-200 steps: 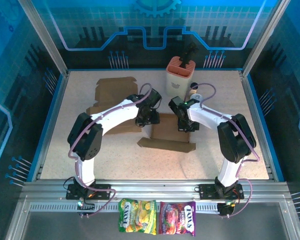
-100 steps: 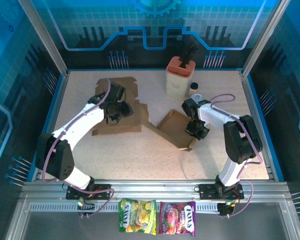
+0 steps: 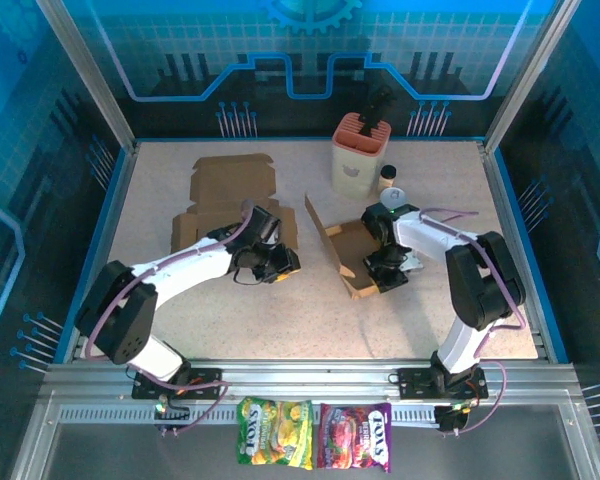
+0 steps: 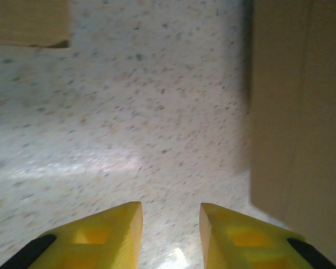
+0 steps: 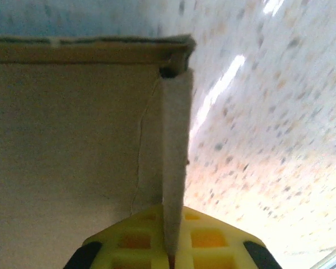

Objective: Fold the paper box

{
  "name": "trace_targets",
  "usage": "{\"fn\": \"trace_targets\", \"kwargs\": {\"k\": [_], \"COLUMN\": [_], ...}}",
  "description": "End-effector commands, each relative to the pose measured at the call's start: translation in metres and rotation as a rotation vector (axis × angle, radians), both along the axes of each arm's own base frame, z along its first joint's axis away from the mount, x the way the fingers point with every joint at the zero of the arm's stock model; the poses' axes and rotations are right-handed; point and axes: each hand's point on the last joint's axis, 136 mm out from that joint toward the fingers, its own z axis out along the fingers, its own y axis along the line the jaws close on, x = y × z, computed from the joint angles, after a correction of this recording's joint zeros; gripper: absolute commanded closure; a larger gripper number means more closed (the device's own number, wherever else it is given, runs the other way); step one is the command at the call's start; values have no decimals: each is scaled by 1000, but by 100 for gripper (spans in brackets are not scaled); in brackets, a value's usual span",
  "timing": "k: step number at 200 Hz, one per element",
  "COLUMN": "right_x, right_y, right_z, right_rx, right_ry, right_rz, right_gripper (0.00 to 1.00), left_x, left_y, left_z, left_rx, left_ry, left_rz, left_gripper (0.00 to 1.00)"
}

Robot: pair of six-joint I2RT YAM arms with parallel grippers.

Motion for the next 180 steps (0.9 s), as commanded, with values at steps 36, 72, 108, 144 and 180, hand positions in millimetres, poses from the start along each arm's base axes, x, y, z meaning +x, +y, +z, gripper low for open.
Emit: {"fn": "trace_targets", "kwargs": {"k": [36, 72, 108, 144, 180], "right_x": [-22, -15, 13, 59, 79], "right_y": [58, 62, 39, 44, 93], "right_z": [3, 30, 71, 127, 196], "right_rx": [164, 214, 156, 171, 298], "right_ry": [36, -60, -256, -534, -843], "right_rz": [-94, -41, 151, 504, 809], "right_gripper": [78, 54, 50, 49, 40], "left_x": [33, 41, 47, 53, 60], "left_y": [-32, -28, -30, -35, -42], "left_z": [-1, -2, 1, 16, 29], "left_rx": [-115, -95, -100, -108, -111], "left_ry": [-12, -20, -32, -60, -85], "left_rz": [32, 39, 39, 25, 4], "left_gripper": [67, 67, 67, 67, 67]}}
